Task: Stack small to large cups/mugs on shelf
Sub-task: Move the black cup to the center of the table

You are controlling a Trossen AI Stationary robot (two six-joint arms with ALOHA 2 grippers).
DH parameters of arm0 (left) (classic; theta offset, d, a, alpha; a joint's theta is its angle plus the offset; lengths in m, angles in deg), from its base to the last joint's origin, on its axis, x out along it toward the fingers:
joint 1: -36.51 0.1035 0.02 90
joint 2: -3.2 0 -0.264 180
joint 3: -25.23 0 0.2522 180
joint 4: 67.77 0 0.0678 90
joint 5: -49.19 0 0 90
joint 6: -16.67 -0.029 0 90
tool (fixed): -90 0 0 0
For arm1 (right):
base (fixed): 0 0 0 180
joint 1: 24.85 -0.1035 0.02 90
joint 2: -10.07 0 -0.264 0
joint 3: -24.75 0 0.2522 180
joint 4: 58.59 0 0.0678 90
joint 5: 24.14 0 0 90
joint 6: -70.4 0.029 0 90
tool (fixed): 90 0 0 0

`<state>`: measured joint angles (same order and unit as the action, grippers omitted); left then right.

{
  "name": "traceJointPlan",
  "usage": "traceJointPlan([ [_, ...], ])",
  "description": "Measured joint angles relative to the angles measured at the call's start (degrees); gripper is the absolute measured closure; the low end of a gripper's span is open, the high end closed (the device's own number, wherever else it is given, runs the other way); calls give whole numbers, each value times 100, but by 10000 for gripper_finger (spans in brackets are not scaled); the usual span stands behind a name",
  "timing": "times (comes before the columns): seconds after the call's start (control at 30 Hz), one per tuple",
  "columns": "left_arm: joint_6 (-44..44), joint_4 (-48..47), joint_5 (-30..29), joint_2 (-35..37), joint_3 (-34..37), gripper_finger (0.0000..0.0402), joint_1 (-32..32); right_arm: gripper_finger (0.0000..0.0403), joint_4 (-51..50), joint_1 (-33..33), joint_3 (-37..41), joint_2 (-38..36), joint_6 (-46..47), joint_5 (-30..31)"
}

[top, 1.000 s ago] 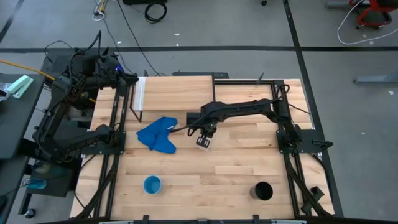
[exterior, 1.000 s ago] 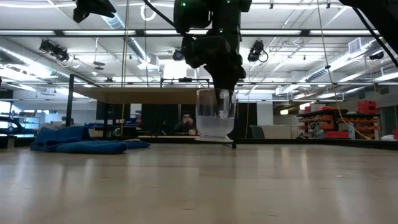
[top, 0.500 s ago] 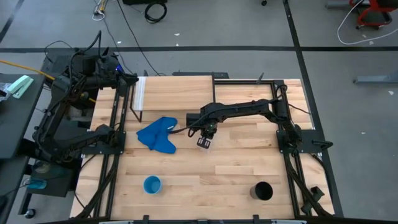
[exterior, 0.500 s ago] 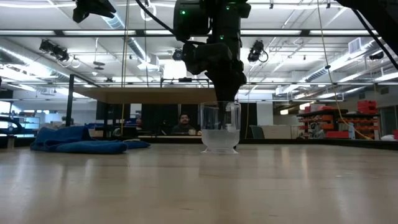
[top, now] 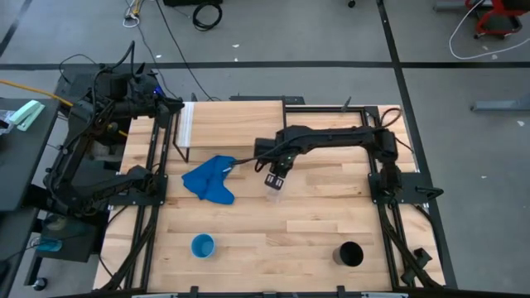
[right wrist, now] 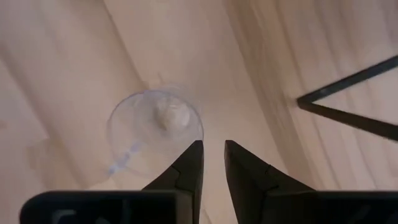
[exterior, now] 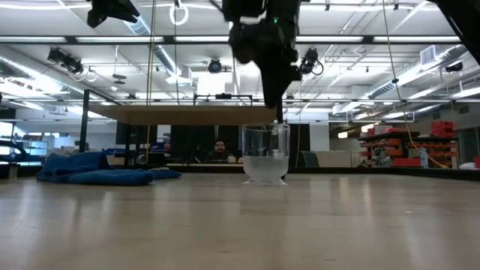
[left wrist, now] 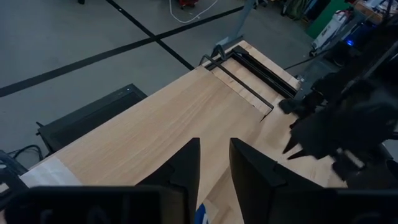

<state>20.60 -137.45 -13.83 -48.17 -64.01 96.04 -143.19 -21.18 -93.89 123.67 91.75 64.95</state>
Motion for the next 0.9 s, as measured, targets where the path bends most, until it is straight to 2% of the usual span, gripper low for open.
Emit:
traceJointPlan([
  [0.23, 0, 0, 0, 0, 0, 314, 0, 331, -672, -166, -9, -1046, 127, -2],
  [0.43, 40, -4, 0, 0, 0, 319, 0, 331, -1558, -672, -11, -2072, 1420, -26],
  [0.57, 275, -4, 2, 0, 0, 315, -2, 331, -1702, -1367, -9, -2755, 2397, -116],
  [0.73, 527, -4, 4, 0, 0, 311, -2, 330, -1675, -2620, -11, -3421, 3612, -63],
  [0.9, 811, -12, 1, 0, 0, 314, -88, 330, -1782, -4085, -11, -3594, 4722, 330],
])
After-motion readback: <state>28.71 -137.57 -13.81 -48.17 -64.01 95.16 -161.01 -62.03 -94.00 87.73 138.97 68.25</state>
